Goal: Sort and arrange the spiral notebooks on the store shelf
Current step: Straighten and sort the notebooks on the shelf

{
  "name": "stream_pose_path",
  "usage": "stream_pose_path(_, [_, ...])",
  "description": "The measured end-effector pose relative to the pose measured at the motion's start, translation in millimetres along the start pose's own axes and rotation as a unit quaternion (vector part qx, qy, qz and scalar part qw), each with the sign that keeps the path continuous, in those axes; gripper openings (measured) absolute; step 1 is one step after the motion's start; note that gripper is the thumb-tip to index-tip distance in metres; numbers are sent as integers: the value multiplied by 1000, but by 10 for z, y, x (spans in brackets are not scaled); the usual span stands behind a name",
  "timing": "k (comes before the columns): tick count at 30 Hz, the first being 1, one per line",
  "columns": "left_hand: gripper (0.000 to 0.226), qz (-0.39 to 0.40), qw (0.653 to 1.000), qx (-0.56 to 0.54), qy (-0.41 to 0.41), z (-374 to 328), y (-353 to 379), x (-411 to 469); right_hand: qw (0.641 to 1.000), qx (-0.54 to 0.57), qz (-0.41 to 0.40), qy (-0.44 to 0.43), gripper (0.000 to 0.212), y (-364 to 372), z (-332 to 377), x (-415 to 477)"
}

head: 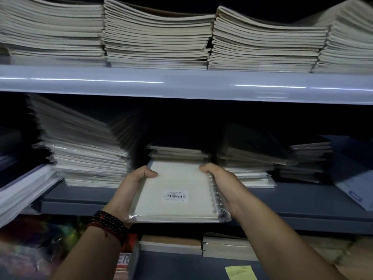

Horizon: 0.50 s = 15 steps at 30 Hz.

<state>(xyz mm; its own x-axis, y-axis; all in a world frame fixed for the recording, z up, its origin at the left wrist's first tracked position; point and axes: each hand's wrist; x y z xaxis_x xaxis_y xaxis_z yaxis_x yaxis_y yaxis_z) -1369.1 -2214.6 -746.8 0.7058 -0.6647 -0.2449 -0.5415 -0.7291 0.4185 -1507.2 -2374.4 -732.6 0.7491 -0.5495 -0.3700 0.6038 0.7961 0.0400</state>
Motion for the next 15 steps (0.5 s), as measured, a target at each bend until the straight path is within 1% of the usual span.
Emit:
stream_pose_path(1, [15,-4,1000,7,25,-7,-6,15,1000,15,14,11,22,-6,10,-13])
stream_pose_path(2, [23,-5,999,6,35,-7,-13,34,999,22,26,22,19,-14,27,-27])
stream_pose_path(3, [27,0,1000,8,28,-6,-14,41,999,23,34,29,16,-28,43,-40])
stream_pose_path(5, [25,28,999,29,-3,-7,11,-7,998,17,52,36,16,-64,77,-88])
stream_pose_path(8, [28,75,995,7,-62,-53,-19,-94,995,-13,88,54,13,-105,94,-153])
stream_pose_path(9, [36,92,993,-7,-78,-71,-40,-108,994,-19,96,56,15,-119,89,-166])
stream_pose_path(11, [60,112,990,-21,-88,-79,-93,-95,994,-23,101,43,13,-131,91,-200])
stream_pose_path(12, [65,111,990,-21,-85,-76,-111,-94,995,-23,97,26,9,-137,90,-217])
stream_pose_path(13, [65,104,991,-16,-81,-74,-122,-108,996,-22,92,4,6,-135,98,-245])
stream_pose_path(15, [57,100,992,-15,-76,-70,-121,-138,997,-10,71,-42,9,-135,115,-271])
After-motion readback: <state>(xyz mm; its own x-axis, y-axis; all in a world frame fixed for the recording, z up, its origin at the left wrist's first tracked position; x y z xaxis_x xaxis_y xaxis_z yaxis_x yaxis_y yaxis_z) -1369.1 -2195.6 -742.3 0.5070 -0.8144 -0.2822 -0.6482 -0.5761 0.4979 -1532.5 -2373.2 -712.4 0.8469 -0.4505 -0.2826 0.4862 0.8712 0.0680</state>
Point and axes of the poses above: each hand's wrist, its own x-axis towards the middle knuckle, its own y-axis out of the palm, z = x × y, and after that the axes turned 11 degrees about -x, right-handed
